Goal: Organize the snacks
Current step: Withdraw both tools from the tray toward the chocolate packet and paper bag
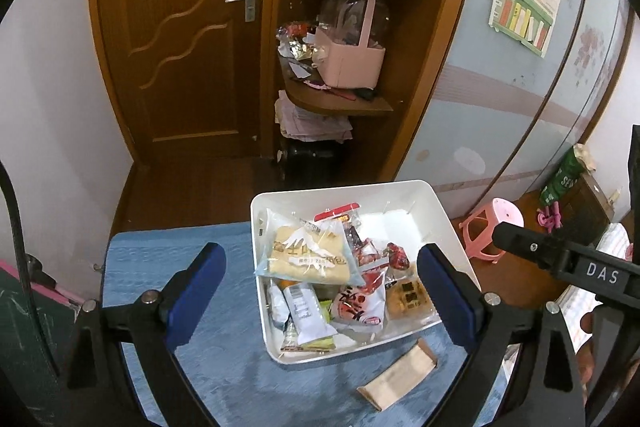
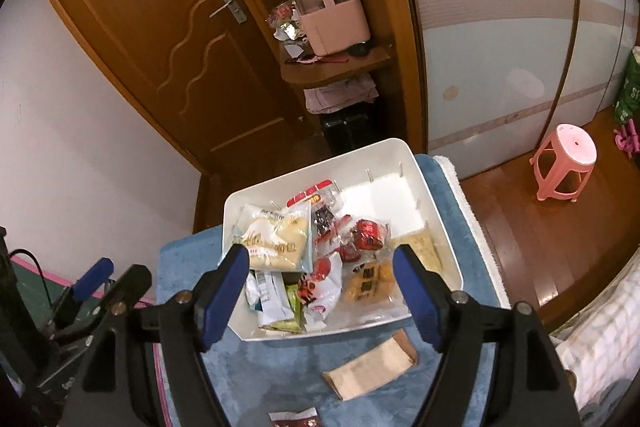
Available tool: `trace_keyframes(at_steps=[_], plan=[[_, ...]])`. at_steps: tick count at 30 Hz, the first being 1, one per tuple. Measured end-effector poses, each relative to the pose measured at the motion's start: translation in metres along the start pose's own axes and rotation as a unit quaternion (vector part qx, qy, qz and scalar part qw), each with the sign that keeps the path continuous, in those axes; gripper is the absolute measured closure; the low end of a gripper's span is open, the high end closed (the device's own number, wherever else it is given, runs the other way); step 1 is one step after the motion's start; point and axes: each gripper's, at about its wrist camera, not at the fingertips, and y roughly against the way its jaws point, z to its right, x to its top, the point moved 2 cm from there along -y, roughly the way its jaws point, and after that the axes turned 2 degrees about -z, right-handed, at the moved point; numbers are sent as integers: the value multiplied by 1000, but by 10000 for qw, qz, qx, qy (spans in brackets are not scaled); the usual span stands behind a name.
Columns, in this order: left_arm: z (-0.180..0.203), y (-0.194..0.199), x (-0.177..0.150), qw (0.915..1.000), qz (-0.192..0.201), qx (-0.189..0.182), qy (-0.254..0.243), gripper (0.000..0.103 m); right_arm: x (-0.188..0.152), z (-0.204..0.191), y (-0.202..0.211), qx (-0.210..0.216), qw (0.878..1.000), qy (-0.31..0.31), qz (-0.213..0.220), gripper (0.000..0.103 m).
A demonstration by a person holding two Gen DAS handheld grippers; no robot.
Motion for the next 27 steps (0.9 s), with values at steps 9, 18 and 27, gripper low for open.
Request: trace_keyframes(at_steps=[9, 18, 27], plan=[[1, 26, -17, 9996, 62, -47, -281, 7, -25, -8, 19, -89, 9999, -23, 101, 28], [10, 45, -44, 9970, 62, -157, -753, 7, -54, -12, 30, -131, 9997, -184, 77, 28], [15, 39, -86, 9929, -251, -390, -1099, 7, -88, 3, 15, -379, 9982, -443, -156, 24]])
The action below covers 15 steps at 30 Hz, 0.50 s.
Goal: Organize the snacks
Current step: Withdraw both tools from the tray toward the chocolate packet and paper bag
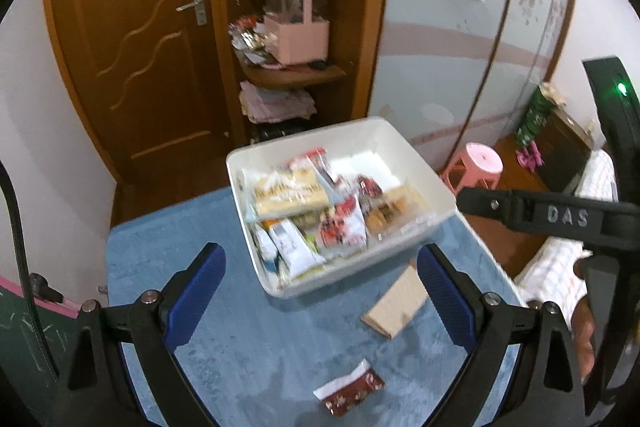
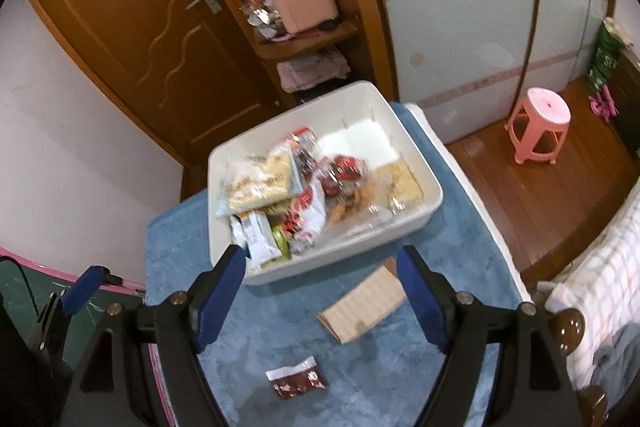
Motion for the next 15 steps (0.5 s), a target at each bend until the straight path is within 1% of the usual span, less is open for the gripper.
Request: trace_keyframes(at_steps=[1, 4, 8, 10, 12, 15], plan=[[1, -2, -6, 10000, -49, -28, -35, 7, -4, 3, -3, -24, 10000, -34, -49, 23], [6, -12, -25, 9995, -241, -105, -152, 7, -17, 13, -19, -109, 9994, -175, -284, 16], [9, -29, -55, 9973, -600, -335, -241, 7, -35, 26, -45, -238, 9977, -337, -541, 16], [11, -40, -72, 9945, -828, -537, -338, 7, -44, 32, -59, -256, 9963, -413, -715, 16], [16, -54, -91, 9899, -1096, -719, -537, 7, -54, 37, -73, -302, 9944, -479, -897, 16], [22, -73, -116, 9832, -1397, -850, -815, 7, -68, 44, -97, -338, 9905, -581, -1197, 16]])
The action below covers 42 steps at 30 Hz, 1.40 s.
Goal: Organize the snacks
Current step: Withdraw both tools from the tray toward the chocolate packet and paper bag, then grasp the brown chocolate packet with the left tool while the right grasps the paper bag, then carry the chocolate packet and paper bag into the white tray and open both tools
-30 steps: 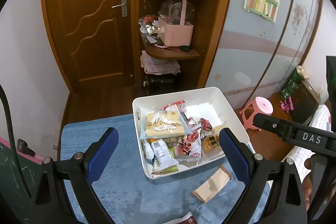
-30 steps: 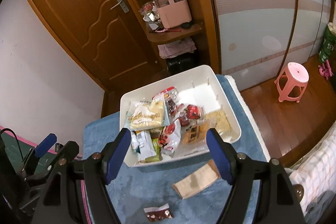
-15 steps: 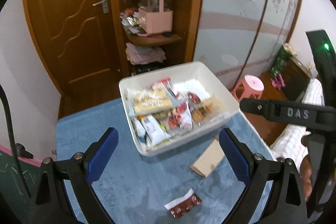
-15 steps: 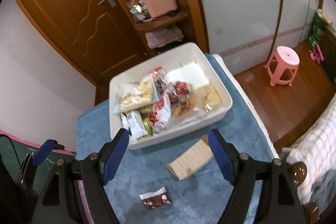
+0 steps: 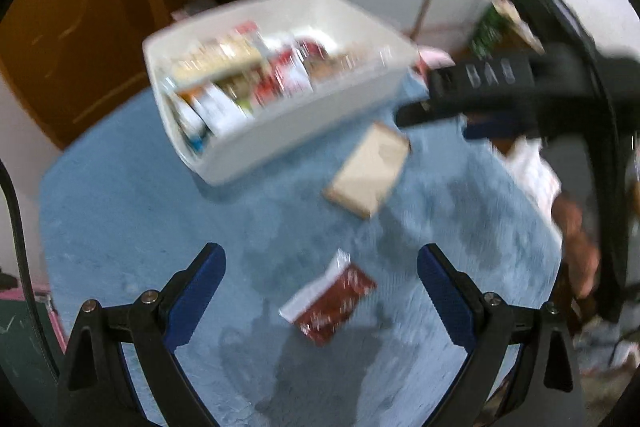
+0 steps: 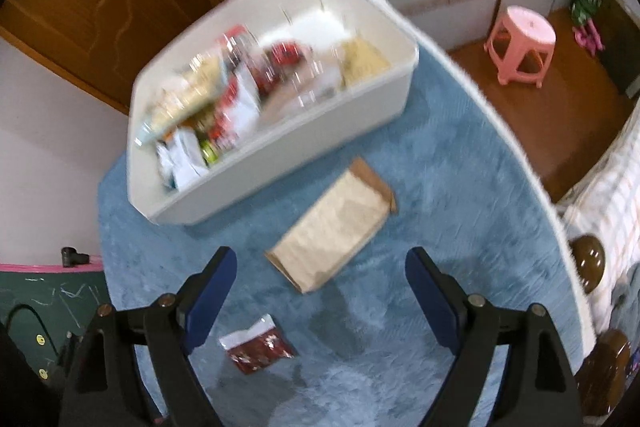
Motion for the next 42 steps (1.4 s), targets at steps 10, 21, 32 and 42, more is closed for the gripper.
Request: trace_keyframes(at_steps=[10, 21, 32, 42], plan=[[14, -69, -30, 9949, -658, 289, -714, 7, -11, 20, -50, -74, 9979, -416, -488, 16], [-29, -98, -22, 9909, -860, 653, 804, 33, 1, 14, -78, -263, 9964, -630, -499, 16], [-47, -93, -41, 9758, -877, 279, 1985, 38, 7, -8, -106, -1268, 9883, -774, -355, 12], [-48, -92, -53, 9714, -870, 296, 2190, 36, -26, -3, -89, -1315, 9912, -55, -166, 30]])
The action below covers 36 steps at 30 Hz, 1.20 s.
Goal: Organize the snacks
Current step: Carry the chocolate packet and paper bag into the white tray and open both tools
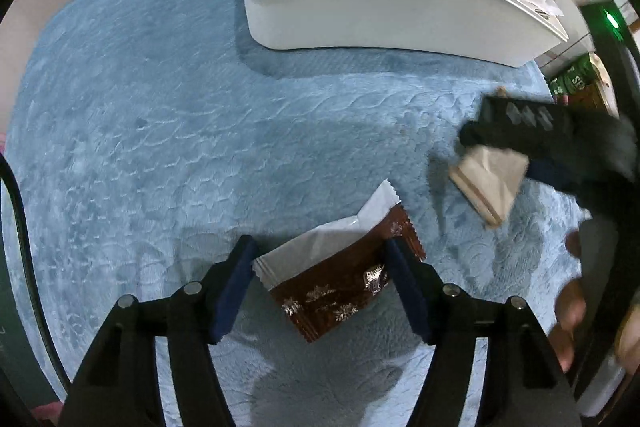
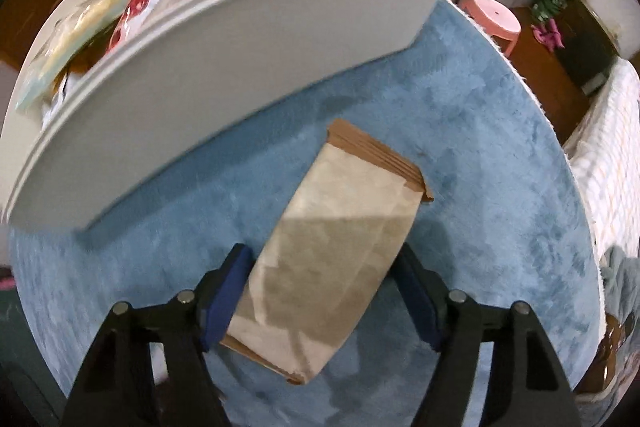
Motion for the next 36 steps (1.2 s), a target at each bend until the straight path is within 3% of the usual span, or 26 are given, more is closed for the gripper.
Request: trace_keyframes(at_steps=[3, 8, 12, 13, 16, 17, 20, 29, 36], plan=[[0, -2, -1, 10000, -43, 25, 60, 33, -15, 19, 5, 78, 9999, 56, -92, 30], [3, -12, -3, 9997, -220, 59, 43, 18, -33, 47, 11, 161, 9997, 24, -201, 30], [21, -15, -5, 9987, -180, 413, -245, 15, -40, 58, 12, 224, 9994, 22, -257, 30], [25, -16, -6, 9981, -147, 522, -304, 18, -41, 61, 13, 247, 9994, 25, -252, 30], [40, -7, -9, 9960, 138, 632, -614, 68, -36, 66, 17, 322, 9992, 41, -212, 30], [42, -6, -8, 9955, 124, 680, -646, 79, -40, 66, 19, 339, 9992, 55, -192, 30], [39, -2, -6, 9960, 92, 723, -516, 87, -44, 82, 26, 403, 9990, 194, -73, 30], [19, 45, 0, 9989, 210, 418, 35, 92, -43, 65, 90, 658, 9941, 667, 553, 30], [31, 124, 34, 9936, 1108, 207, 16, 93, -15, 56, 156, 890, 9805, 1096, 1364, 30]])
